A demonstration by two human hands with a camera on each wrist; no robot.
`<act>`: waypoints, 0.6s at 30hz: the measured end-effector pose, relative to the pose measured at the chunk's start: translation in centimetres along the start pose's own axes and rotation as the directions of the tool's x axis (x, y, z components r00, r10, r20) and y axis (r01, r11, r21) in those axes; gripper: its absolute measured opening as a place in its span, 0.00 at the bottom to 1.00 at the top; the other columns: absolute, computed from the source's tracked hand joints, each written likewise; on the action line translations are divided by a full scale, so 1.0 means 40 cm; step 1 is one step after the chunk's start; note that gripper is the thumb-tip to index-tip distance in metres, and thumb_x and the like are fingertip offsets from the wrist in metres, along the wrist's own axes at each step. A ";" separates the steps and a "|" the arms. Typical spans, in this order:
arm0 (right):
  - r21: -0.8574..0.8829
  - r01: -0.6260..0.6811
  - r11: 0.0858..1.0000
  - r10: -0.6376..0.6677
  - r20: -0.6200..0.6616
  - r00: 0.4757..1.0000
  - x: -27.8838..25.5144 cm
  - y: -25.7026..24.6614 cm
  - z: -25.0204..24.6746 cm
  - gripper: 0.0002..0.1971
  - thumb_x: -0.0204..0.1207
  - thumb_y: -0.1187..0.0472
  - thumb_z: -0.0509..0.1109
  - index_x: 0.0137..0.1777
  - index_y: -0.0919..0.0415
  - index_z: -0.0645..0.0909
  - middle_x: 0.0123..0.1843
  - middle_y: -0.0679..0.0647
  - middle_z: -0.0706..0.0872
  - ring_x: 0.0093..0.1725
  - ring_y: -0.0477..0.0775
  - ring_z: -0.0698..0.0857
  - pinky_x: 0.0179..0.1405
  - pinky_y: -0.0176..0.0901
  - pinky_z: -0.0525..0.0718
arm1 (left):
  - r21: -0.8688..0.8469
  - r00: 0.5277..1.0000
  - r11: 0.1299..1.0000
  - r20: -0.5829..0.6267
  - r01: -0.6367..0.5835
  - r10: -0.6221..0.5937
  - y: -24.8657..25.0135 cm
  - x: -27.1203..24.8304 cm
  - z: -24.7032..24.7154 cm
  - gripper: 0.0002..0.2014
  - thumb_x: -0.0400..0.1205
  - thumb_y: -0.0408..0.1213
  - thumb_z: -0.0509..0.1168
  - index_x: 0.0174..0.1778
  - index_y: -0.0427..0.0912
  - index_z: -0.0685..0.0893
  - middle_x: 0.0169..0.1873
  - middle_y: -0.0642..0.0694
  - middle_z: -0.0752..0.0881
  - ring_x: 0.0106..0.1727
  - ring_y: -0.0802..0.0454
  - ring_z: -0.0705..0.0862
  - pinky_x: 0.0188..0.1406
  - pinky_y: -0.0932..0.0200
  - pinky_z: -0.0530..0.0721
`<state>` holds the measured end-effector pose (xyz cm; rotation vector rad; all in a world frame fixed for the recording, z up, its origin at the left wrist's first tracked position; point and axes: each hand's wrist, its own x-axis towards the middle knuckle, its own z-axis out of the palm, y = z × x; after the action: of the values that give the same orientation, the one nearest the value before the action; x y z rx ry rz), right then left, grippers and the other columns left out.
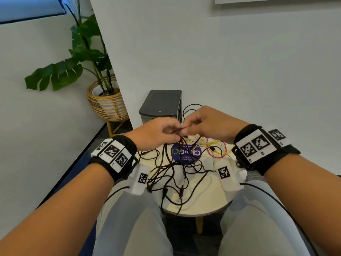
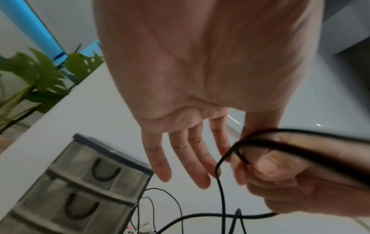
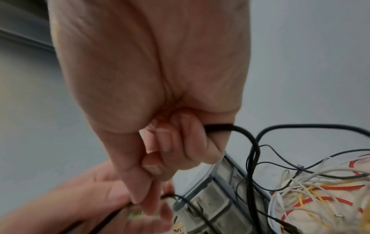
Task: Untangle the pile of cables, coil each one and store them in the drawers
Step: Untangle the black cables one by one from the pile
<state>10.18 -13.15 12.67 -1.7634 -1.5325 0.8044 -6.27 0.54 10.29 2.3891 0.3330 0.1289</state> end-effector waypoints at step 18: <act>-0.032 -0.018 0.999 -0.003 -0.570 0.822 0.025 0.084 -0.034 0.22 0.75 0.57 0.74 0.67 0.37 0.78 0.64 0.46 0.79 0.68 0.56 0.76 0.68 0.57 0.77 | -0.318 0.939 0.948 -0.324 0.005 -0.114 0.121 0.011 -0.045 0.10 0.91 0.38 0.59 0.50 0.40 0.83 0.24 0.53 0.67 0.21 0.55 0.64 0.19 0.59 0.67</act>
<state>13.37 -12.60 10.78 -1.8163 -1.1324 0.2027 -5.20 -1.63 14.88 2.0336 0.5062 0.5310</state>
